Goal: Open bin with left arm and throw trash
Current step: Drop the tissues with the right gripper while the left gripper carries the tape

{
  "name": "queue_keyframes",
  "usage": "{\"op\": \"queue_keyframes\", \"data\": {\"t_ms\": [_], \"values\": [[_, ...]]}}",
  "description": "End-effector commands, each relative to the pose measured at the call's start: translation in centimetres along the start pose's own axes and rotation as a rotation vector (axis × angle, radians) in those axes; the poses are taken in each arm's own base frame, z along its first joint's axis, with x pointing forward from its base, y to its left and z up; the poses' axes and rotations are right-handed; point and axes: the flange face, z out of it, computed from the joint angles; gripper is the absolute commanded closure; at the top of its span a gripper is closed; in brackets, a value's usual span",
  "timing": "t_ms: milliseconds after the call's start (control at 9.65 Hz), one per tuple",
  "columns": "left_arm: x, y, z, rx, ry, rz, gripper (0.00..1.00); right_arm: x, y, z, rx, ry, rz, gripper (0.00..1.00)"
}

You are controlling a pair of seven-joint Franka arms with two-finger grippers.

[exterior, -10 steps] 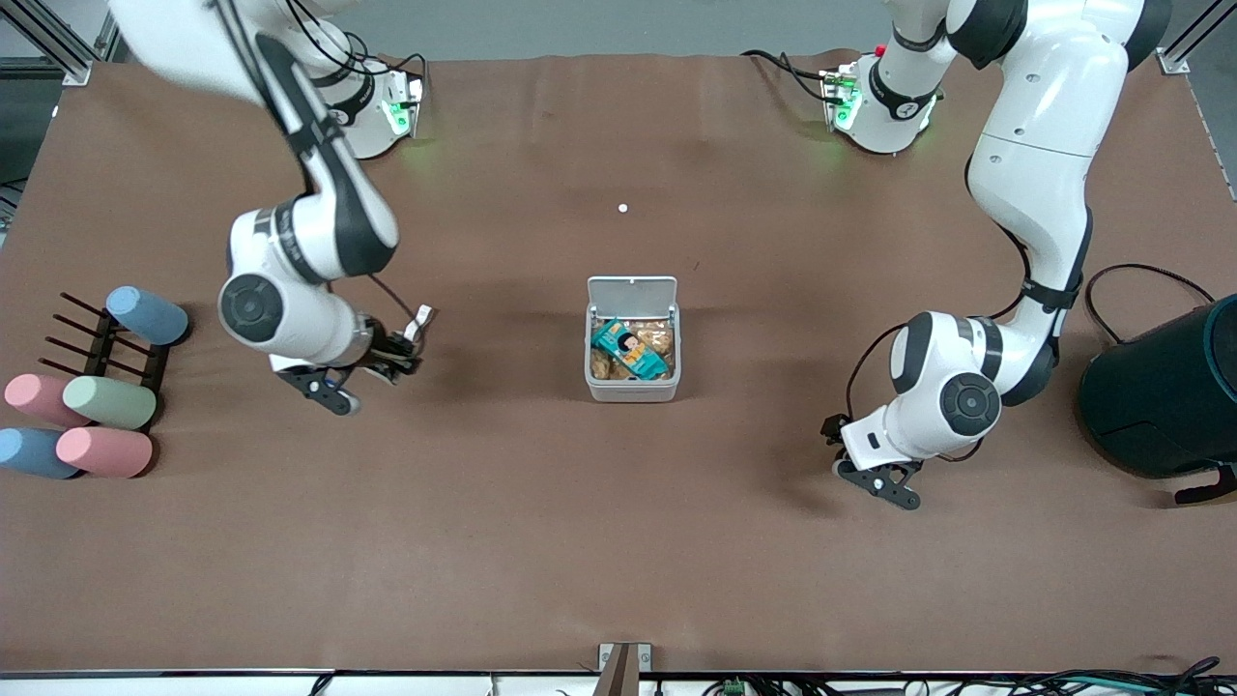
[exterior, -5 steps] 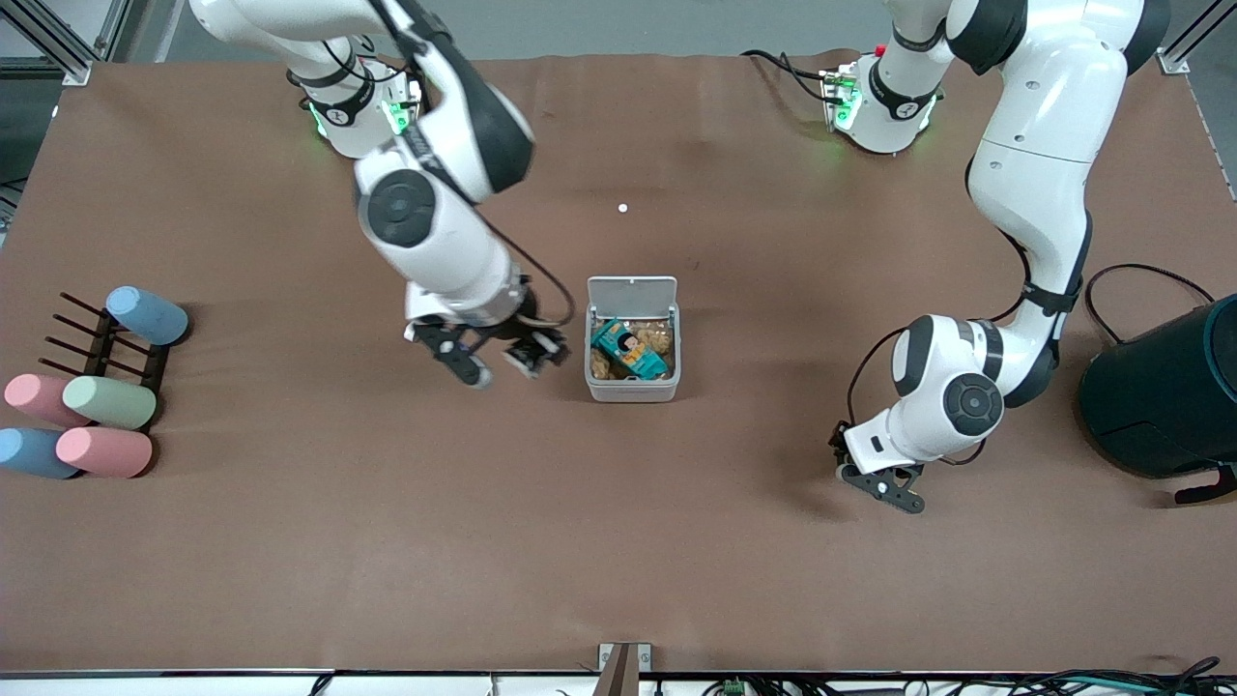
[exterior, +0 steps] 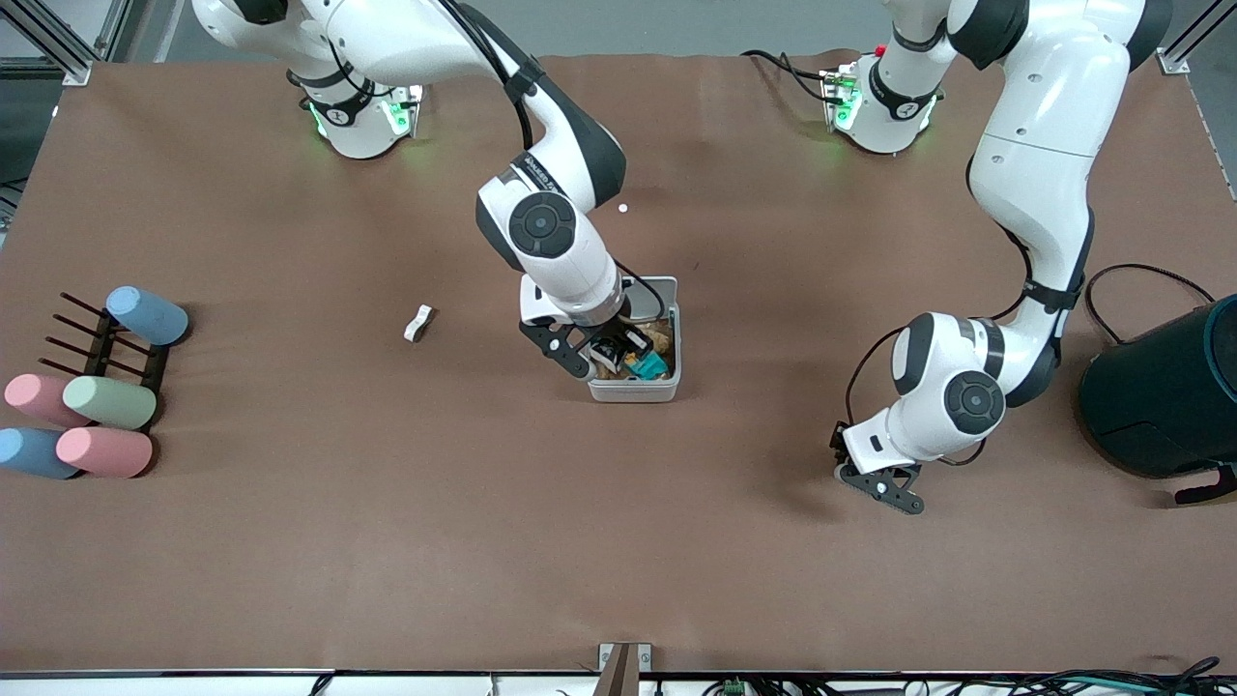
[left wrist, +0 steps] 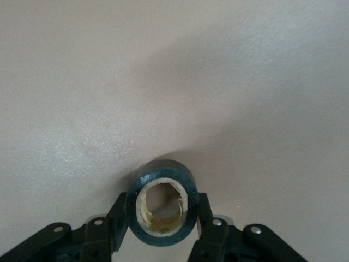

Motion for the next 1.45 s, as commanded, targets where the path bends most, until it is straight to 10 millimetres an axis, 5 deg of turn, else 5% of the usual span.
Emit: {"op": "queue_keyframes", "data": {"t_ms": [0,207,311,415,622,1037,1348], "values": [[0.6,2.2,-3.7,-0.029,-0.014,-0.04,1.0,0.8,0.0,0.2,-0.01,-0.004,0.023,0.93],[1.6,4.9,-6.2,-0.052,-0.034,-0.121,1.0,2.2,0.4,1.0,-0.027,-0.002,0.043,0.91],[1.9,6.6,-7.4,-0.063,-0.044,-0.165,1.0,2.6,0.5,1.3,-0.033,-0.001,0.037,0.79],[2.2,8.4,-8.5,-0.077,-0.045,-0.205,1.0,2.5,0.5,1.3,-0.032,0.001,0.033,0.39],[2.5,11.0,-10.3,-0.095,-0.033,-0.243,1.0,2.1,0.4,1.4,-0.035,0.004,0.027,0.13],[3.0,16.0,-11.8,-0.12,-0.027,-0.348,1.0,2.5,0.6,0.1,-0.064,-0.005,0.033,0.02],[3.4,22.6,-12.4,-0.131,-0.027,-0.418,1.0,7.4,1.8,-9.2,-0.036,-0.021,0.102,0.01]]}}
